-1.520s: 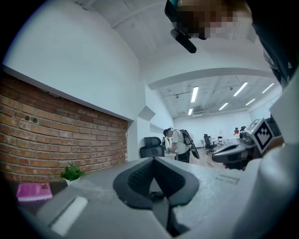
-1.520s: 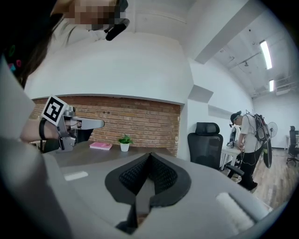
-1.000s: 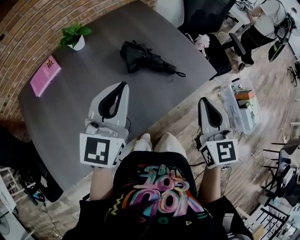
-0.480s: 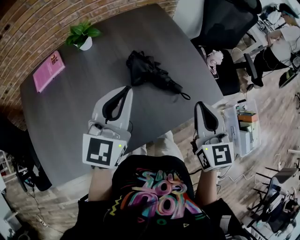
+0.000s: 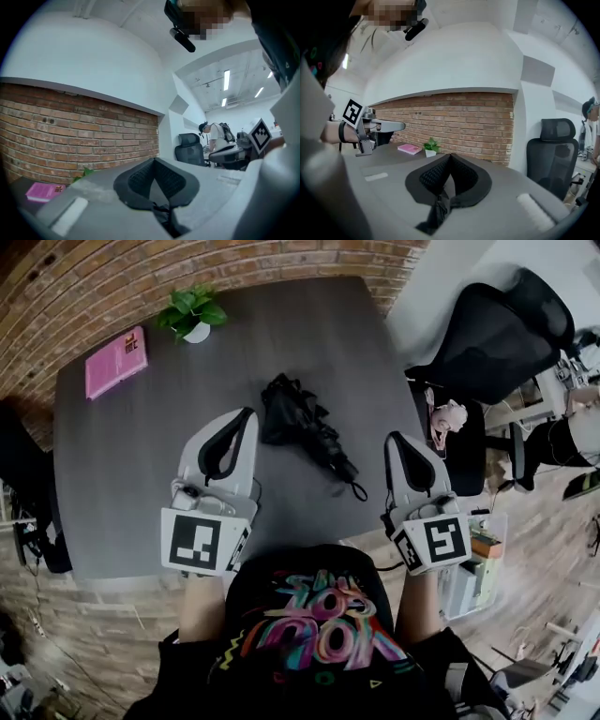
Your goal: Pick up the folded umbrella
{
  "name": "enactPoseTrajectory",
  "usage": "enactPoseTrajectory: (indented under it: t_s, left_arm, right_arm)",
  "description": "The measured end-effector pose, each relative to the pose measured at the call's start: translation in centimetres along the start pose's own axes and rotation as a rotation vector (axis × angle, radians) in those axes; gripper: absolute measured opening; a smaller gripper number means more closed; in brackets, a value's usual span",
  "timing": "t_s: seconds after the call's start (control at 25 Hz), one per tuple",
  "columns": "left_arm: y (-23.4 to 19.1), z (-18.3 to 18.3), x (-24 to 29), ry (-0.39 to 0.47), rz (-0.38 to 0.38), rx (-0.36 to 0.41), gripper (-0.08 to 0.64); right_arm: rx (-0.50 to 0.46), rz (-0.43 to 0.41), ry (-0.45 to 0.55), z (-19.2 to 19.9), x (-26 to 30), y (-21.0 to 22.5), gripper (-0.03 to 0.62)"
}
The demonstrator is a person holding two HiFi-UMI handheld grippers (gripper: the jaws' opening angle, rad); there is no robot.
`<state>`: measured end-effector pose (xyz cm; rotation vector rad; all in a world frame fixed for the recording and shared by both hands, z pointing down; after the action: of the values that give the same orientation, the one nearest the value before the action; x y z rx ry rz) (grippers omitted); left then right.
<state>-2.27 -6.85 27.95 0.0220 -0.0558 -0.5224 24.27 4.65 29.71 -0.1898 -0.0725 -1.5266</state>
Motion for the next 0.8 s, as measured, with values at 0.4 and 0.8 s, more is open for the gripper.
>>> enactPoseTrajectory:
  t_s: [0.4,0.8]
  left_arm:
    - [0.4,-0.2,-0.1,-0.042,-0.218,-0.031,0.002]
    - [-1.2,-0.9,-0.2,-0.039,-0.249,-0.018,0.002]
  right_arm:
    - [-0.027,-0.227,0.022,-0.5,6.2,1.6,0.0]
    - [-0.023,-0.289,0.018,-0.7,7.9,0.4,0.0]
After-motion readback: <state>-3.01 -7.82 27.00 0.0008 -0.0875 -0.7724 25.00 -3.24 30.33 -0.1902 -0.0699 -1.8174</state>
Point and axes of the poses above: the fingertips, and each gripper's own axes: x forward along the fingers, y to its right, z out of its underside, the point moved 10 cm from there along -x, backward along the fingers, and after that the axes turned 10 degrees about z, right-handed, at the moved point
